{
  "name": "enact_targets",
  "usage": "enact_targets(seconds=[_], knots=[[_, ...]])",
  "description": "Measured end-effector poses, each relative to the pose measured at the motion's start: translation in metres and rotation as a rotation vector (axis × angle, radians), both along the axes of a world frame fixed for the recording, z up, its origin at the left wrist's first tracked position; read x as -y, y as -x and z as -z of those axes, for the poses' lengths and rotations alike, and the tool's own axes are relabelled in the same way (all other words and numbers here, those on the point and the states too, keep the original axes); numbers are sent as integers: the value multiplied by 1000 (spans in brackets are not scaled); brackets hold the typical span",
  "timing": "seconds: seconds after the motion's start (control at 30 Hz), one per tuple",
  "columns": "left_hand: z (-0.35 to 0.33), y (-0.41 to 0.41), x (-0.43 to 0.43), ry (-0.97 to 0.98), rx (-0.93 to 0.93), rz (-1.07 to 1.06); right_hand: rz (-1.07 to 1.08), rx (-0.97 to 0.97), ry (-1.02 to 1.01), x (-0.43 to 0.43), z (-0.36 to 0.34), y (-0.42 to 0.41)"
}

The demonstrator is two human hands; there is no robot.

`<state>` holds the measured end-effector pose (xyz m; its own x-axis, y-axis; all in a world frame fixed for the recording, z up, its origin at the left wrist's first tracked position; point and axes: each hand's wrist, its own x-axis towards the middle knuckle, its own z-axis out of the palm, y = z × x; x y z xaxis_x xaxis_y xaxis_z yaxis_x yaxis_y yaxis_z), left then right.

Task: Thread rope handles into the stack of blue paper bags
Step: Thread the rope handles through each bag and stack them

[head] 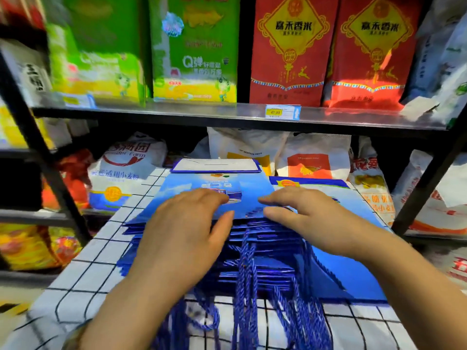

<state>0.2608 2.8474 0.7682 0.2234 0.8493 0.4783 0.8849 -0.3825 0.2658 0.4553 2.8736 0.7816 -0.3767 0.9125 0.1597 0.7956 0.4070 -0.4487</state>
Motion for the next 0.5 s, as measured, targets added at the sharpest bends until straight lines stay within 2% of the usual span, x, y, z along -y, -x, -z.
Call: enact_targets(seconds=[0.07, 0.27, 0.43, 0.5], knots=[[4, 5, -2, 81, -1, -53, -5, 4, 16, -1, -1, 5], [12, 5, 4, 98, -52, -47, -21, 172, -7, 7, -17, 4], [10, 6, 6, 130, -26, -54, 45, 185, 11, 2, -38, -22], [9, 6, 6, 143, -6, -42, 74, 124, 42, 1, -45, -32]])
